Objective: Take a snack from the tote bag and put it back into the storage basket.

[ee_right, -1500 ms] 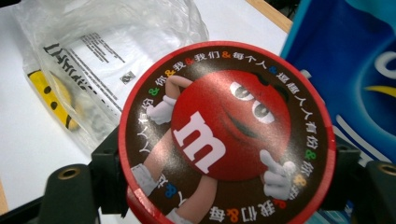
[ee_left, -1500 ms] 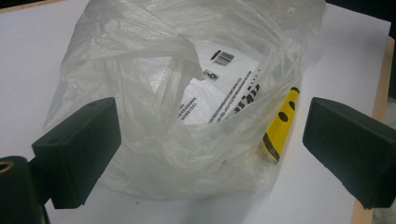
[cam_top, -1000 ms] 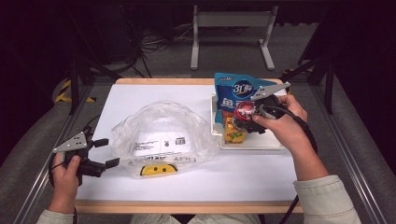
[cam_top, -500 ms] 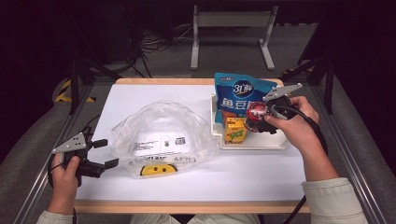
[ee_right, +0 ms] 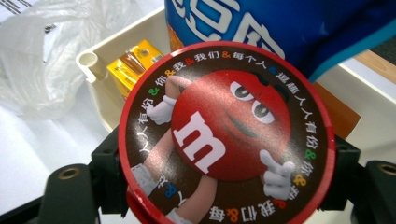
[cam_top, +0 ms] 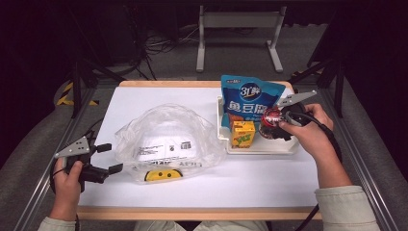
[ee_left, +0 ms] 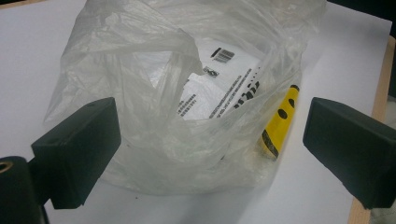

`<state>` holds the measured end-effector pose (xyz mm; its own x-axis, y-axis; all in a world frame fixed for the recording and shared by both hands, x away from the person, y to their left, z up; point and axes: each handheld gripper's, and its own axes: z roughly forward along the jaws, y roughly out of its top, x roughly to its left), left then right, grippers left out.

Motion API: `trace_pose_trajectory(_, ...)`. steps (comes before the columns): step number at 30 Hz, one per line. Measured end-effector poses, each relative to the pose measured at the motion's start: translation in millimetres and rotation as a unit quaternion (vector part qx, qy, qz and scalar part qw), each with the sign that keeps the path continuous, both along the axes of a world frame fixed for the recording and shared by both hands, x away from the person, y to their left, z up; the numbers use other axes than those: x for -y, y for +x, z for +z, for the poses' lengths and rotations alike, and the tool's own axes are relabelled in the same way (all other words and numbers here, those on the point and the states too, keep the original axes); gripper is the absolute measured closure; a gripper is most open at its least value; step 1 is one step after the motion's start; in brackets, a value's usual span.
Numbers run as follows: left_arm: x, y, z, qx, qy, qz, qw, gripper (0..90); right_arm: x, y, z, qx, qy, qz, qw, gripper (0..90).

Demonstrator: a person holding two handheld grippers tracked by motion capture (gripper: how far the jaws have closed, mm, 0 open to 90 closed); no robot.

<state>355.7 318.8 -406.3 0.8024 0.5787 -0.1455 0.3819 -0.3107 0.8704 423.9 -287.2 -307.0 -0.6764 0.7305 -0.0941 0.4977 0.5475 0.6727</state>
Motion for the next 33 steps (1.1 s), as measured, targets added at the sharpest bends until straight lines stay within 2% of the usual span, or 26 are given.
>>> trace_pose_trajectory(3, -0.2, 0.4, 0.1, 0.002, 0.002, -0.001, 1.0000, 4.7, 1.8, 1.1, -3.1, -0.004, 0.001, -0.001, 1.0000, 25.4)
trace_pose_trajectory(17, -0.1, 0.5, -0.2, 0.001, 0.002, -0.001, 1.0000, 4.7, 9.7, 10.6, -30.9, 0.007, 0.000, 0.007, 1.0000, 25.4)
trace_pose_trajectory(33, 0.9, 1.3, -0.5, -0.002, 0.000, -0.001, 1.0000, 4.7, 12.1, 20.1, -62.3, -0.009, -0.004, 0.012, 0.9999, 25.4)
